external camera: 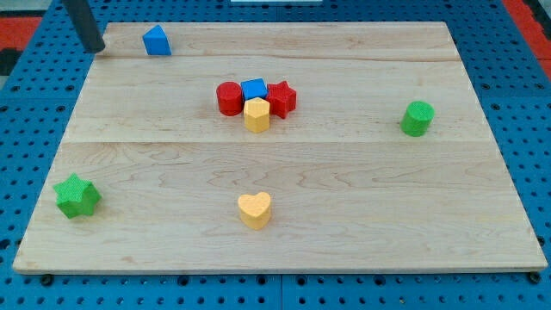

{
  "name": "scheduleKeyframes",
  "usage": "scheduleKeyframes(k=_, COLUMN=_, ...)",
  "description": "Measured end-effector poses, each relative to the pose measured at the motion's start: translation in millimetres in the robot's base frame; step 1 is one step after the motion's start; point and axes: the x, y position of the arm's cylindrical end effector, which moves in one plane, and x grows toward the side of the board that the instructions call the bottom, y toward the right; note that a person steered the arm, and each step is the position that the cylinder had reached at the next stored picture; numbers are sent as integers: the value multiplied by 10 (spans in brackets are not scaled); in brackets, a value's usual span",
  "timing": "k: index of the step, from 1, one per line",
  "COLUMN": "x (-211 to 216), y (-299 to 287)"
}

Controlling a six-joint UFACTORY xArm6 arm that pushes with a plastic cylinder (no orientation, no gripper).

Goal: Move the blue triangle on top of the blue cube

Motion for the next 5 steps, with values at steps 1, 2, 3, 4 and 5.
scheduleKeyframes(k=1, x=-324, y=530)
scheduleKeyframes(k=2, x=-345, y=1107)
scheduleKeyframes(k=3, x=150, y=1590)
scheduleKeyframes(k=4, x=350, y=1845)
scheduleKeyframes(k=5, x=-26, y=1814)
